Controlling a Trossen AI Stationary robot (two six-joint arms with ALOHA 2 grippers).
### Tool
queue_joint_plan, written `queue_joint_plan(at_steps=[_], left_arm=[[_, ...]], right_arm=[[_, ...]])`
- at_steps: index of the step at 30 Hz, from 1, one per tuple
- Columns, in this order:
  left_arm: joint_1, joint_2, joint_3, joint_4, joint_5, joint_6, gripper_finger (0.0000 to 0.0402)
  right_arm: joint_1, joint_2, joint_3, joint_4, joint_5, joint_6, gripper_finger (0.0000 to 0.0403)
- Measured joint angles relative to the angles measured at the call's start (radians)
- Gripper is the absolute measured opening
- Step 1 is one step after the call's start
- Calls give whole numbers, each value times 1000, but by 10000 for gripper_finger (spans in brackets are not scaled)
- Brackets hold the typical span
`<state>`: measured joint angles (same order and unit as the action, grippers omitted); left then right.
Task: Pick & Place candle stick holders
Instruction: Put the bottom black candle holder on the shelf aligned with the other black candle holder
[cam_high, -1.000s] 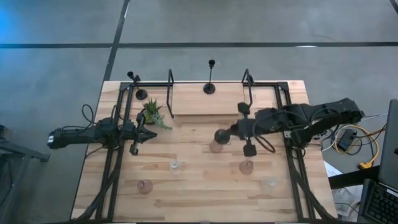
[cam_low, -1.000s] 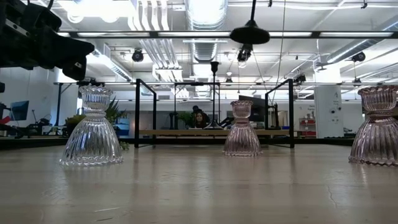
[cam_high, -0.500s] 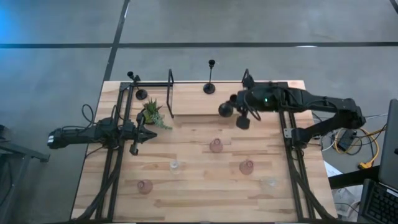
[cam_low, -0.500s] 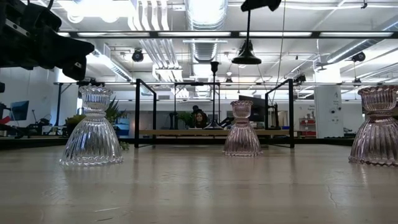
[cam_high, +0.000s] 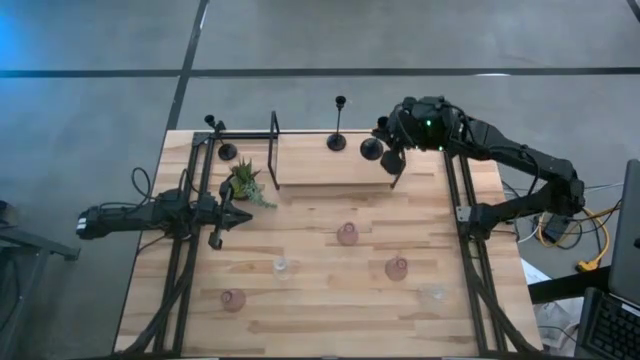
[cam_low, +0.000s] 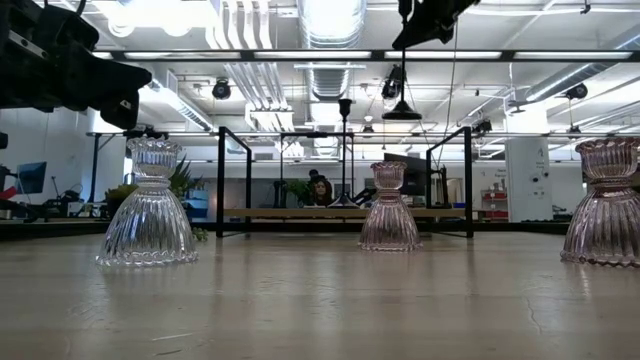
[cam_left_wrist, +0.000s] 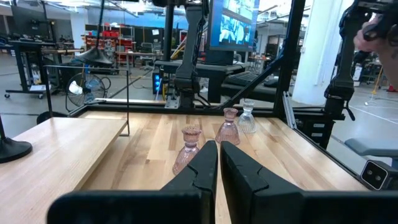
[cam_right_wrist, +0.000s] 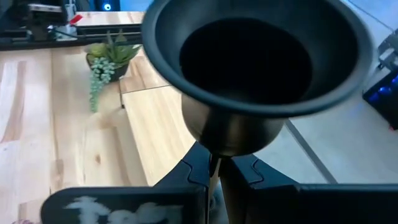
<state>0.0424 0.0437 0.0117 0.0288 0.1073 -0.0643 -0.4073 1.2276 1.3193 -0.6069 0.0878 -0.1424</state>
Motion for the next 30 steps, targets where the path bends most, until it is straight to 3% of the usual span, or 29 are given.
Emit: queue_joint_plan(at_steps=[7, 12, 30], left_arm=[[0, 0, 0, 0, 0, 0, 23], [0, 0, 0, 0, 0, 0, 23], [0, 0, 0, 0, 0, 0, 23]], right_arm=[[-119, 36, 0, 51, -90, -13, 13], [-179, 83, 0, 75, -100, -24, 13], [-322, 315, -1, 192, -193, -45, 13]])
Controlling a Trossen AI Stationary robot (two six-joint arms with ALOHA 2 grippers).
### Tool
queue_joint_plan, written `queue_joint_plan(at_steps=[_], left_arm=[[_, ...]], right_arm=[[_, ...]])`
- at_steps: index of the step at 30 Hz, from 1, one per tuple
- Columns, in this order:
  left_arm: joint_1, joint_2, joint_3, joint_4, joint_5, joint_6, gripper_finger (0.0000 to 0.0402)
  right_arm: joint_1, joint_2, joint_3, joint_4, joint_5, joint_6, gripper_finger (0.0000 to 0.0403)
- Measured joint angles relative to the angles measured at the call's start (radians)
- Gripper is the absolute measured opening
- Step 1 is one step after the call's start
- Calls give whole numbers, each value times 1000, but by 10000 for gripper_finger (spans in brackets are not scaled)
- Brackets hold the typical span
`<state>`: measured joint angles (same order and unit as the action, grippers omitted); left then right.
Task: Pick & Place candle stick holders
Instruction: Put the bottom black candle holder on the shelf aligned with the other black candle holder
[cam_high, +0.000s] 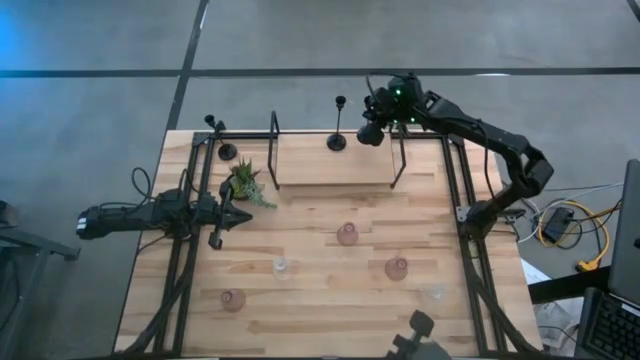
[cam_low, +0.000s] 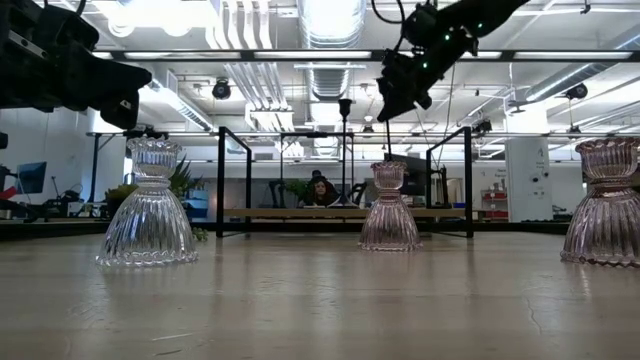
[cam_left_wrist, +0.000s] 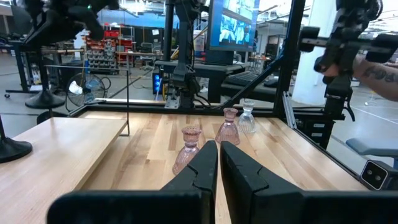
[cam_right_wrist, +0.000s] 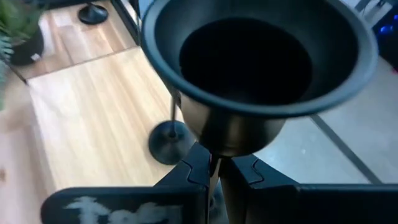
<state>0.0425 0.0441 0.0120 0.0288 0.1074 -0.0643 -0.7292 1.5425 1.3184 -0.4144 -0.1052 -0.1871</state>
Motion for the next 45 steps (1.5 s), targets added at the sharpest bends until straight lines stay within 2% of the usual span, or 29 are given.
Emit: queue_joint_plan(at_steps=[13, 21, 26, 40, 45], left_arm=[[0, 0, 0, 0, 0, 0, 23], [0, 0, 0, 0, 0, 0, 23], [0, 0, 0, 0, 0, 0, 23], [0, 0, 0, 0, 0, 0, 23], [0, 0, 0, 0, 0, 0, 23]], right_arm=[[-43, 77, -51, 149, -55, 29, 11], [-73, 29, -248, 360, -56, 92, 11], [-71, 21, -303, 442, -74, 109, 11], [-72, 20, -197, 337, -82, 102, 11], [-70, 20, -203, 314, -79, 105, 11]])
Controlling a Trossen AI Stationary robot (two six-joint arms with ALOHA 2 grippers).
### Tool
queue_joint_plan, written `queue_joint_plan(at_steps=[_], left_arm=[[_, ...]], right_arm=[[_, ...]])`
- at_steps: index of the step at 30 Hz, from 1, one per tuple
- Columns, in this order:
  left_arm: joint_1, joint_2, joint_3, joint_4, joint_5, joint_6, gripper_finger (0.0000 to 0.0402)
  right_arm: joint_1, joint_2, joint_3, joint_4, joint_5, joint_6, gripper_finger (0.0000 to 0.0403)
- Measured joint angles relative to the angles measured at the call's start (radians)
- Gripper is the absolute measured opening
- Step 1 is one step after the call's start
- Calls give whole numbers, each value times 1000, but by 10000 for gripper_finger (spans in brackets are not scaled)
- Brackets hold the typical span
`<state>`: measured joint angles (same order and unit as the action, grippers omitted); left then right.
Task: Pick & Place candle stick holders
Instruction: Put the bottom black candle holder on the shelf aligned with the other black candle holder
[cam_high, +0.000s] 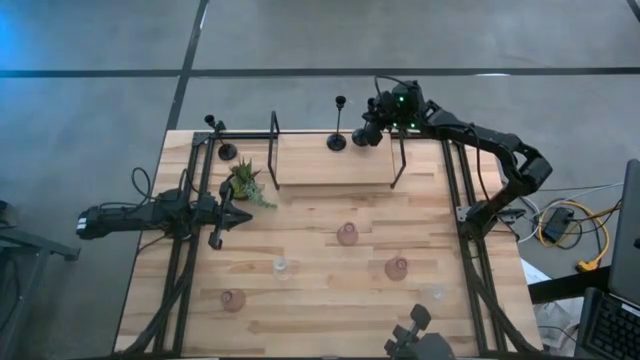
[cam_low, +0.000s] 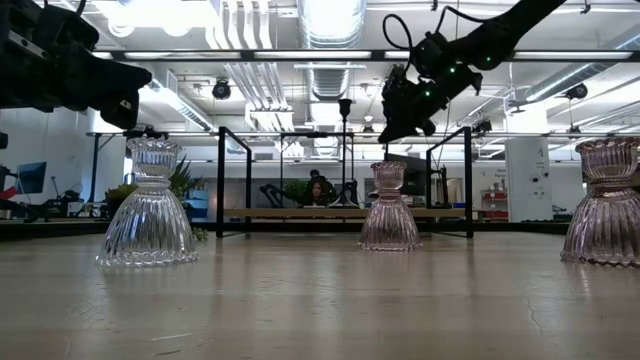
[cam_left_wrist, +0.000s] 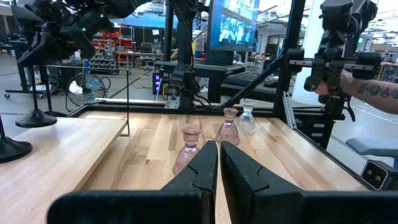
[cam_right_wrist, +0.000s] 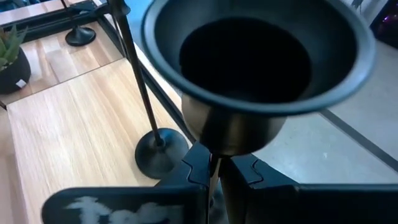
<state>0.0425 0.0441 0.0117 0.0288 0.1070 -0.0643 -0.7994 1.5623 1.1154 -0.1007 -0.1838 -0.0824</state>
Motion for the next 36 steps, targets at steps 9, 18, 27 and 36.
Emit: queue_joint_plan(at_steps=[9, 18, 27, 36], left_arm=[[0, 0, 0, 0, 0, 0, 23], [0, 0, 0, 0, 0, 0, 23], [0, 0, 0, 0, 0, 0, 23], [0, 0, 0, 0, 0, 0, 23]], right_arm=[[15, 0, -19, 9, 0, 2, 11], [21, 0, -23, 31, 1, -2, 11], [21, 11, -23, 38, 4, -7, 11], [21, 79, -8, 66, 19, -23, 11]])
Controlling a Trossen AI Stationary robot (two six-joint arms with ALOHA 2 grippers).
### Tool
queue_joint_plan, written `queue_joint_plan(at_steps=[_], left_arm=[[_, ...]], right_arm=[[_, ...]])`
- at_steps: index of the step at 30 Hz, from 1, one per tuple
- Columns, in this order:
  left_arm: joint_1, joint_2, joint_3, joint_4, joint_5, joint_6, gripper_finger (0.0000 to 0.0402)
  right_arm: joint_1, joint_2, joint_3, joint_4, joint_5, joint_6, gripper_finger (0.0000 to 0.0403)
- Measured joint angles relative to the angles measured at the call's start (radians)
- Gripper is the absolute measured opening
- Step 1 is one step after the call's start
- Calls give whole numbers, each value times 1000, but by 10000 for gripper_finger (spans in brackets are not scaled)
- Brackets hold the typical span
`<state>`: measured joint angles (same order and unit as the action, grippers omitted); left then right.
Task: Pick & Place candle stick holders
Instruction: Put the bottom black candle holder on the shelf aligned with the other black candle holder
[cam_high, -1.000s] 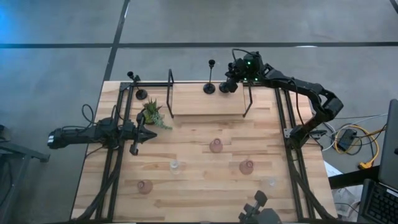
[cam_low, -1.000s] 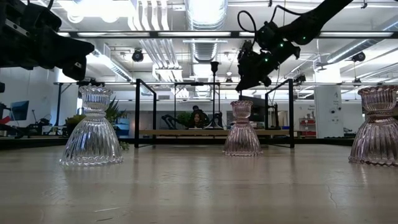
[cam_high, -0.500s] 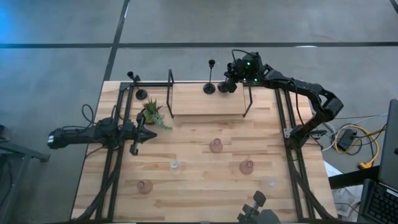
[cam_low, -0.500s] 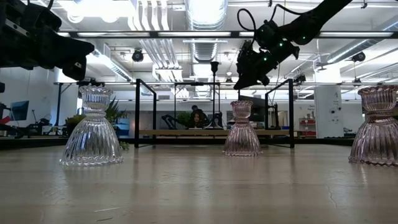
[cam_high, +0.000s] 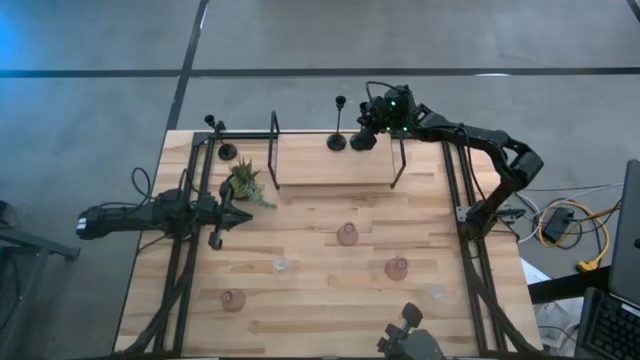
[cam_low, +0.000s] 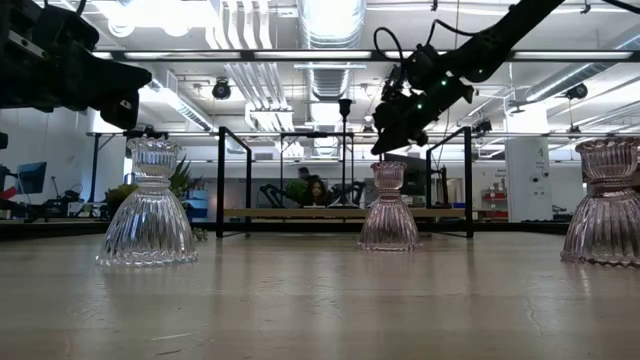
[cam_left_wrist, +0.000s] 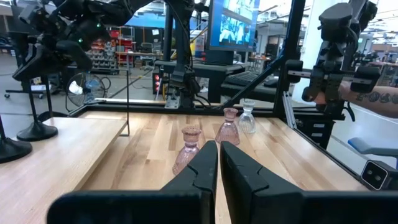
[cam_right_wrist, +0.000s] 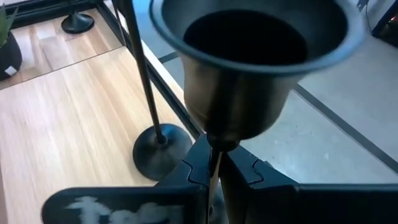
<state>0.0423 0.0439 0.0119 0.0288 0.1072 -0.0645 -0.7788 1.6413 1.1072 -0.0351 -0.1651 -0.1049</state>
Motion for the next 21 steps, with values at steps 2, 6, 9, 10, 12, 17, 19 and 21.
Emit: queue_joint_plan(at_steps=[2, 6, 9, 10, 12, 17, 19, 21], left_arm=[[0, 0, 0, 0, 0, 0, 23], [0, 0, 0, 0, 0, 0, 23], [0, 0, 0, 0, 0, 0, 23], [0, 0, 0, 0, 0, 0, 23], [0, 0, 0, 0, 0, 0, 23], [0, 0, 0, 0, 0, 0, 23], [0, 0, 0, 0, 0, 0, 23], [0, 0, 0, 0, 0, 0, 23]], right_arm=[[0, 3, 1, -2, -2, 0, 11], [0, 4, 2, -1, -1, -1, 11], [0, 4, 2, 1, -15, 0, 11], [0, 3, 2, 2, -18, 7, 11], [-1, 4, 1, 8, -19, 30, 11], [-1, 4, 0, 15, -23, 41, 11], [1, 5, 0, 16, -24, 49, 11], [2, 5, 0, 16, -30, 49, 11]])
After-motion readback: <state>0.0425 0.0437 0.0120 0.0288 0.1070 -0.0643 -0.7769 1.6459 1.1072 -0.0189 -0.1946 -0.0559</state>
